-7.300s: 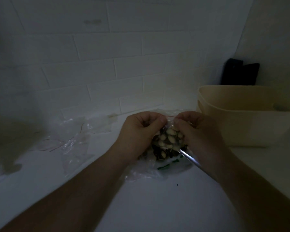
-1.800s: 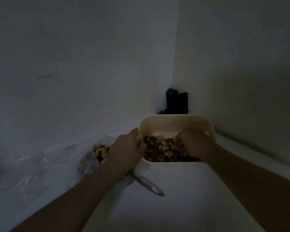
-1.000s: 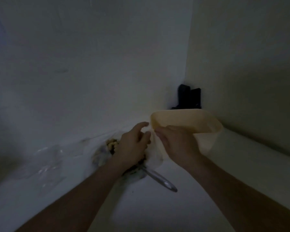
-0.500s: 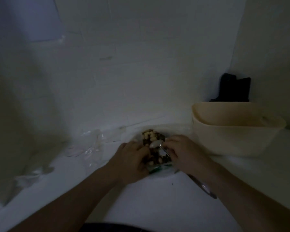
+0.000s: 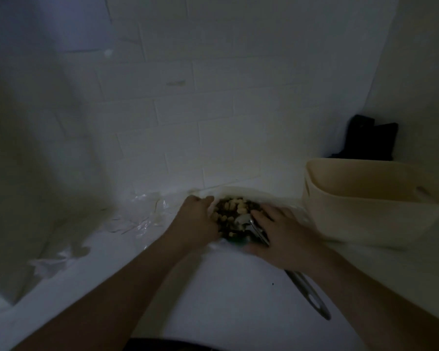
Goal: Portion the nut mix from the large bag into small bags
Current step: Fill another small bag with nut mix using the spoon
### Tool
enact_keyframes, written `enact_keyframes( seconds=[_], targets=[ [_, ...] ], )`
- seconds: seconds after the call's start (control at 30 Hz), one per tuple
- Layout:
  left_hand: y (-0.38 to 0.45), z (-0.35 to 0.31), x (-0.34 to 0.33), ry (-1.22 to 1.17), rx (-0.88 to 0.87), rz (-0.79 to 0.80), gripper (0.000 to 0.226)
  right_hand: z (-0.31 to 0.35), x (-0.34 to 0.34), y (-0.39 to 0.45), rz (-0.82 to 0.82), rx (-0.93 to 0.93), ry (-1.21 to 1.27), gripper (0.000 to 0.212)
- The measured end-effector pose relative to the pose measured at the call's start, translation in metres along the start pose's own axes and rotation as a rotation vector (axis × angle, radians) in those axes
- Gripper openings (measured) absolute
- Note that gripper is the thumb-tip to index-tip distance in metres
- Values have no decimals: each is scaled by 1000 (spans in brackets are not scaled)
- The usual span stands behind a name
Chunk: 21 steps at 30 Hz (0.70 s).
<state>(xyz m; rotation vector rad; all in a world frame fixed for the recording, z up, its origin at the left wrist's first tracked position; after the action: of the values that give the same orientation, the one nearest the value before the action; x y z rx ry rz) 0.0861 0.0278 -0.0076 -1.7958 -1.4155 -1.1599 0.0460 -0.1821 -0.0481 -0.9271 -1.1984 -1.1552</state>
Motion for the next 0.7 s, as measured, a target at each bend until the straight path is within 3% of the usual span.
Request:
enact_keyframes(
  seconds=[0.13,0.2,0.3,0.33,0.4,0.53,0.7],
  targets=[
    [0,-24,48,-173,-96,-231,62,-12,5,7,-88,-57,21,90],
    [-4,-29,58,-167,-118,-231,53,-17,11,7,-124,-39,27,75],
    [-5,-20,49,152,-46,-100,38,-16,16,6,-162,13,86,27],
    [-4,-14,42,315,5,-49,41,-15,17,6,-172,19,120,21],
    [-2,-9,31,524,41,-43,49,-15,17,8,-243,28,167,21],
    [13,-24,12,572,-137,-190,44,-22,12,18,-372,-39,134,27],
    [50,-12,-12,404,12,82,40,-25,10,23,-258,-187,295,42]
  ],
)
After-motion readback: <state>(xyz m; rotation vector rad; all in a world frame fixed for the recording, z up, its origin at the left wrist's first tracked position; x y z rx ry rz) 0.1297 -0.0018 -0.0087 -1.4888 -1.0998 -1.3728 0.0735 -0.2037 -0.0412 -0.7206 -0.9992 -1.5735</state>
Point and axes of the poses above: each hand's wrist, its own y-axis towards the middle knuckle, its own x-axis out of the back of the hand, z = x × y, the point moved 4 cm from there along y, towards the middle knuckle, and after that the axes turned 1 degree about -z, right-handed, at the moved point
